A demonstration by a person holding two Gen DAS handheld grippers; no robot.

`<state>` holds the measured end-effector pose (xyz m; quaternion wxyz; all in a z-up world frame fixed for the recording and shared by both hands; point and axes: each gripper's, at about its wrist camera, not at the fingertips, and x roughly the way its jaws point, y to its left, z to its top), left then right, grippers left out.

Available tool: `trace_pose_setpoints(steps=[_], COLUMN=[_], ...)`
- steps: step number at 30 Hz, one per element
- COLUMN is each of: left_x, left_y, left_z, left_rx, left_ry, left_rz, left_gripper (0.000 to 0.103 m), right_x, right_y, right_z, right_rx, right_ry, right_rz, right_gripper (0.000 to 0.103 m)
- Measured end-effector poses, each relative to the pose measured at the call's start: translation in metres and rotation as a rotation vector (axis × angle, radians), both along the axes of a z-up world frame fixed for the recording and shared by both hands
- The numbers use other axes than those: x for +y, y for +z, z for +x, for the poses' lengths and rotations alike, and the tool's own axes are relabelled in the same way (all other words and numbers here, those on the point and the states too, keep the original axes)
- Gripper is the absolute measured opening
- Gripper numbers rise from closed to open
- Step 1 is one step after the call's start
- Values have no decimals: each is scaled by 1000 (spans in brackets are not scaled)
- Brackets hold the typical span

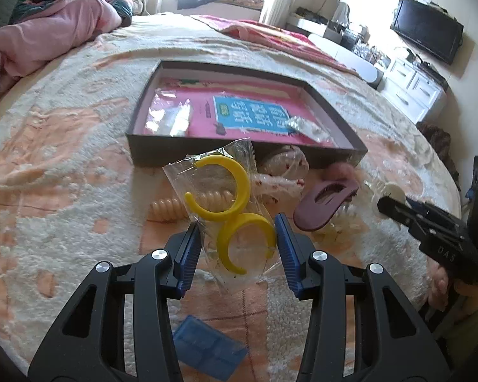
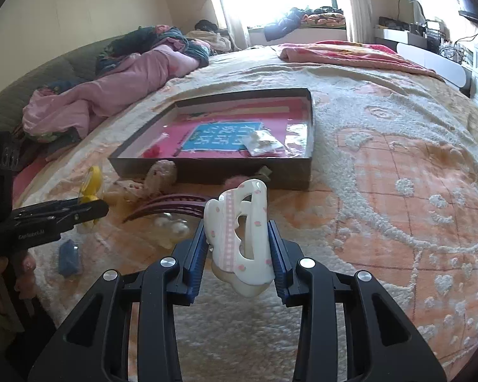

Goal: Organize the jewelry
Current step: 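Grasp the bagged yellow bangles with the left tool, then place the white claw clip in the tray with the right tool while the left tool places the bangles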

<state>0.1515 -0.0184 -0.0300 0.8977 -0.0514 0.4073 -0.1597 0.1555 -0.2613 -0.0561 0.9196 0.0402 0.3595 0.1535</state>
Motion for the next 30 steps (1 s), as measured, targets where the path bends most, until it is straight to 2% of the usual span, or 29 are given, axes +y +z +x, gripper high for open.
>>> trace_pose_setpoints(steps=[13, 30], left_x=[25, 41], left_y=[17, 34], left_z=[6, 36], left_rx=[-48, -70], left_ry=[68, 110], left_rz=[-7, -14], left_gripper=[37, 37], right_x=[40, 64], right_y=[12, 33], right_z=[1, 46], right_rx=[-3, -47], right_ry=[105, 144], right_rz=[-2, -23], right_gripper=[34, 34])
